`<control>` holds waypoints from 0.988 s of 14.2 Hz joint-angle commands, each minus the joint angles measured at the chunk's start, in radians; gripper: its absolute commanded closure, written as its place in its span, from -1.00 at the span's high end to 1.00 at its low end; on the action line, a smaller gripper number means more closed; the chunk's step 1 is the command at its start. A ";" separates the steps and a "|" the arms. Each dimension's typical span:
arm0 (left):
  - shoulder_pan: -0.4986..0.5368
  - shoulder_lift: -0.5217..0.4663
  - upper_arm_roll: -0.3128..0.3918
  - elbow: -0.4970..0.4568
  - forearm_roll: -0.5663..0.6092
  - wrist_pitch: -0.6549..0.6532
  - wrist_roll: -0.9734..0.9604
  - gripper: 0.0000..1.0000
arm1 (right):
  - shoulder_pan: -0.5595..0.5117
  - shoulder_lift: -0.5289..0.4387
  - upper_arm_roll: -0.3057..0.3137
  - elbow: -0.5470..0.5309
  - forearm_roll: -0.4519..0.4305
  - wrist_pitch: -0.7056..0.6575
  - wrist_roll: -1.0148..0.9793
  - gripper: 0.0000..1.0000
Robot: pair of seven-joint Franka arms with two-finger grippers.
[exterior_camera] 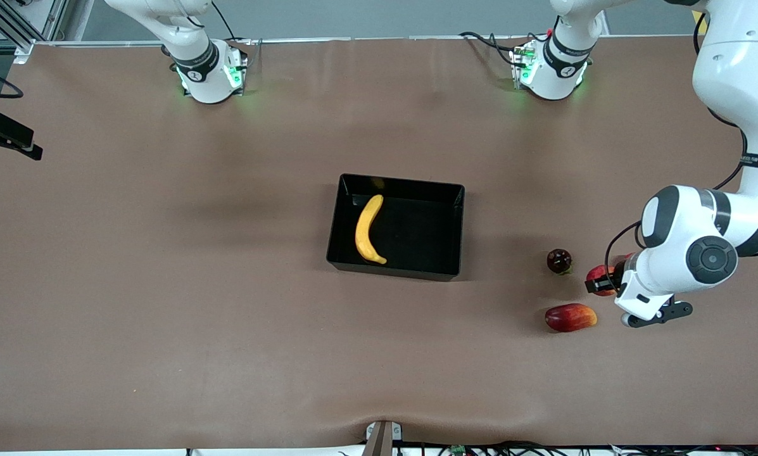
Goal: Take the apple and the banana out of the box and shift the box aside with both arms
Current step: 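Carry the apple with the left gripper beside the plum and mango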
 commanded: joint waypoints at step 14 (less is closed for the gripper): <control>0.020 -0.010 -0.061 0.003 0.057 0.036 0.003 1.00 | -0.025 0.006 0.011 0.017 0.013 -0.011 0.007 1.00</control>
